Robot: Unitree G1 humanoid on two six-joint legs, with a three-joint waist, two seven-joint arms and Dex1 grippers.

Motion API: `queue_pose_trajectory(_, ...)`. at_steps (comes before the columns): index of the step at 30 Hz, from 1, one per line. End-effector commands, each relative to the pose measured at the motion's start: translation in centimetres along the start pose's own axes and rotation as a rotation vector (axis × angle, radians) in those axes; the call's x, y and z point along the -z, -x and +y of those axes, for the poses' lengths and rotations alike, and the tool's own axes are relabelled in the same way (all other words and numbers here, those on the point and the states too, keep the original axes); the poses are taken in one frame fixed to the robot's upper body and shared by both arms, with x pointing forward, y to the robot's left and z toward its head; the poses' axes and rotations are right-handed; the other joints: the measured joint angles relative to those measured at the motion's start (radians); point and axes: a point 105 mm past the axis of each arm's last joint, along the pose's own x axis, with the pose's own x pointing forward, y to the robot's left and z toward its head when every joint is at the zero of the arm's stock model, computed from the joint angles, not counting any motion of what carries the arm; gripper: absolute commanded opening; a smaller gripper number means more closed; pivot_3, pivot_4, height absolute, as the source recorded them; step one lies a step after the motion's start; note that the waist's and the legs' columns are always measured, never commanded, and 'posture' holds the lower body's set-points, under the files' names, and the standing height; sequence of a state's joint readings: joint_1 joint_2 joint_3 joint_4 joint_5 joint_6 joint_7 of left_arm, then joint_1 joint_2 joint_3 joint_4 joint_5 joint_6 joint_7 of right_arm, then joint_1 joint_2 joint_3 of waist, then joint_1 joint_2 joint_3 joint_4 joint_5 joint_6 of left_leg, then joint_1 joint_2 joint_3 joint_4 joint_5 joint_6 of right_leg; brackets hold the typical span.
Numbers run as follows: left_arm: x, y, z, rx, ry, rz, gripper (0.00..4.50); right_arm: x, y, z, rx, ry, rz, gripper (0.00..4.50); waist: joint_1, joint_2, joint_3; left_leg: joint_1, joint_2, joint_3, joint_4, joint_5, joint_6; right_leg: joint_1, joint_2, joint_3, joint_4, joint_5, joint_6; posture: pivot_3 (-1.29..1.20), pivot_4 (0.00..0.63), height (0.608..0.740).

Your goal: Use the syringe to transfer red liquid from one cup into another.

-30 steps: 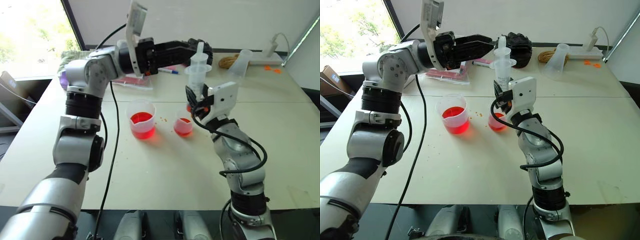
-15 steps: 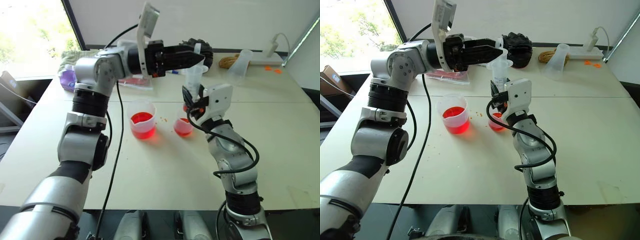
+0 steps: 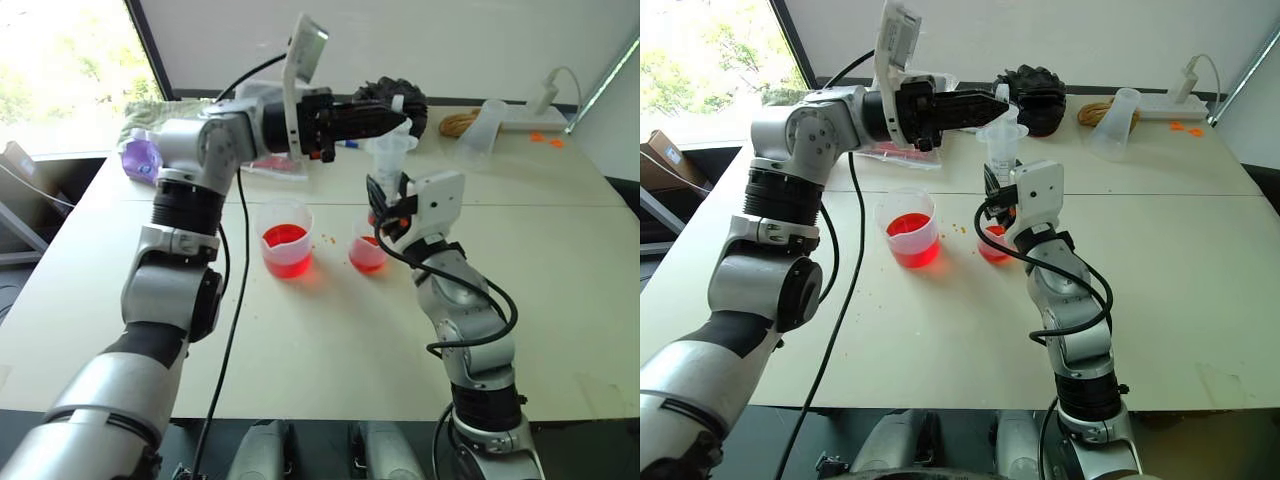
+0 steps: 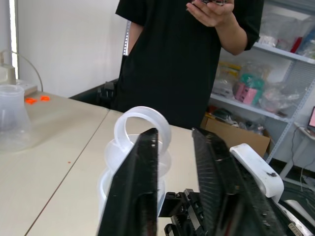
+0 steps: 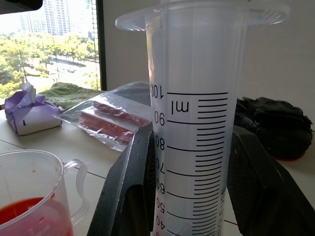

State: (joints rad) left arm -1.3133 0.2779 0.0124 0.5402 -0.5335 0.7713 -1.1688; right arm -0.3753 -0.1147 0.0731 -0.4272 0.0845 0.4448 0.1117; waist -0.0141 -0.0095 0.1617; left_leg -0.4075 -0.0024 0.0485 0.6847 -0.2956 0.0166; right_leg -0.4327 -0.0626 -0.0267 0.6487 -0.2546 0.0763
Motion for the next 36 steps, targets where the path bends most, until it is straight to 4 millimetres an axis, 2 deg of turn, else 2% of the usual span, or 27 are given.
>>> queue_pose_trajectory(1,-0.3,-0.8,-0.5,0.019,-0.026,0.028,0.09,-1.9,-0.1,0.5,-0.018,0.002,-0.082,1.34,0.000,0.000,0.000,0.000,0.000,0.000,0.000,0.000,0.000,0.000,0.000,0.000,0.000,0.000,0.000,0.00,0.150,0.740)
queue_pose_trajectory(19,0.5,-1.0,-0.8,0.037,-0.023,0.059,0.09,-2.2,-0.3,0.5,-0.015,-0.011,-0.093,1.34,0.000,0.000,0.000,0.000,0.000,0.000,0.000,0.000,0.000,0.000,0.000,0.000,0.000,0.000,0.000,0.00,0.150,0.740)
queue_pose_trajectory(36,2.4,-1.5,-1.1,0.059,-0.009,0.098,0.09,-2.7,-0.3,0.2,-0.001,-0.019,-0.104,1.34,0.000,0.000,0.000,0.000,0.000,0.000,0.000,0.000,0.000,0.000,0.000,0.000,0.000,0.000,0.000,0.00,0.150,0.740)
